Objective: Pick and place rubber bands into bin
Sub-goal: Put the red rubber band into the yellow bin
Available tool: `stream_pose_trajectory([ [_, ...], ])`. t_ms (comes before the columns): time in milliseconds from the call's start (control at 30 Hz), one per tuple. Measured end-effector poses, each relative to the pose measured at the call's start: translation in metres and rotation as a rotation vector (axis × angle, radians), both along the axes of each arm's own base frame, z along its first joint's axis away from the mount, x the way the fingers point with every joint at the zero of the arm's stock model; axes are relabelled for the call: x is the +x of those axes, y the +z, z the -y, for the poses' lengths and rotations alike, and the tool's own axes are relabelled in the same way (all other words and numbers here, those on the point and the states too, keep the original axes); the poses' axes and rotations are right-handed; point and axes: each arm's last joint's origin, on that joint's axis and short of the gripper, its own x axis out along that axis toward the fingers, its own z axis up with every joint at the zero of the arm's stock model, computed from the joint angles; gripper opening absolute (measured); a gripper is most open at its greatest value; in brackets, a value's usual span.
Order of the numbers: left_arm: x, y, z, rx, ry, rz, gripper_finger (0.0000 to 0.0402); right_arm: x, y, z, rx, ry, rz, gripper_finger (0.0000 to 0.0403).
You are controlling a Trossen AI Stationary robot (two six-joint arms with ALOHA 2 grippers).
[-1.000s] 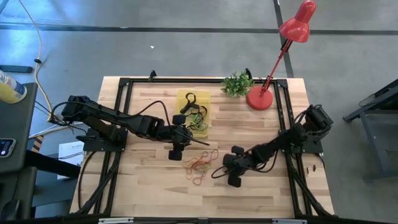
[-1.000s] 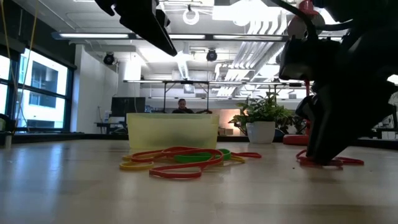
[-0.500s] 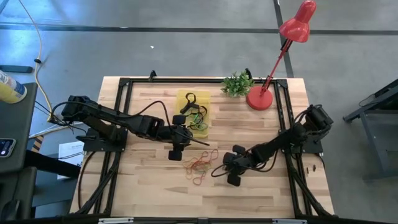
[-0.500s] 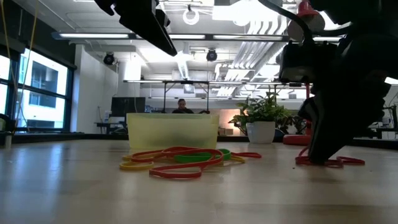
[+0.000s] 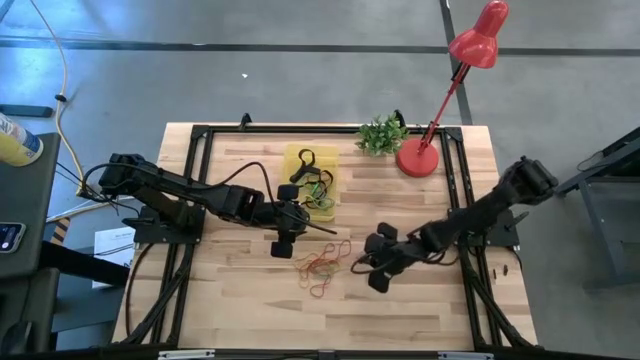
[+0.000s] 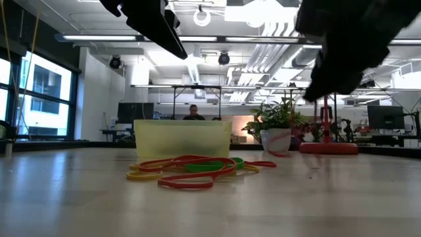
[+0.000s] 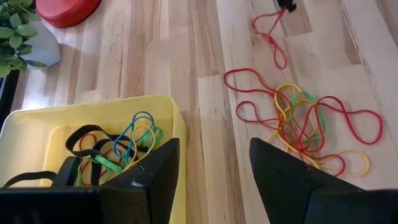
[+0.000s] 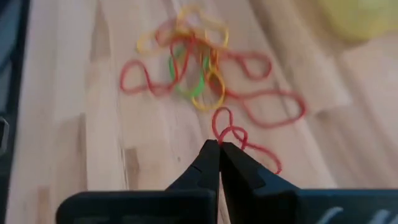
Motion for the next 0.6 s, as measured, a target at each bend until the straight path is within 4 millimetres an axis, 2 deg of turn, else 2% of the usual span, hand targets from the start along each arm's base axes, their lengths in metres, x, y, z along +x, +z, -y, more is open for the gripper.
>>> stream_pose_trajectory([
  [367, -0.002, -0.001, -0.001, -0.009, 0.034, -0.015, 0.0184, -0.011, 0.050, 0.021, -0.077, -0.105, 0.227, 0.0001],
  [600, -0.003, -0.002, -0.001, -0.047, 0.083, -0.011, 0.0184, -0.015, 0.073, 0.037, -0.143, -0.131, 0.333, 0.0001],
])
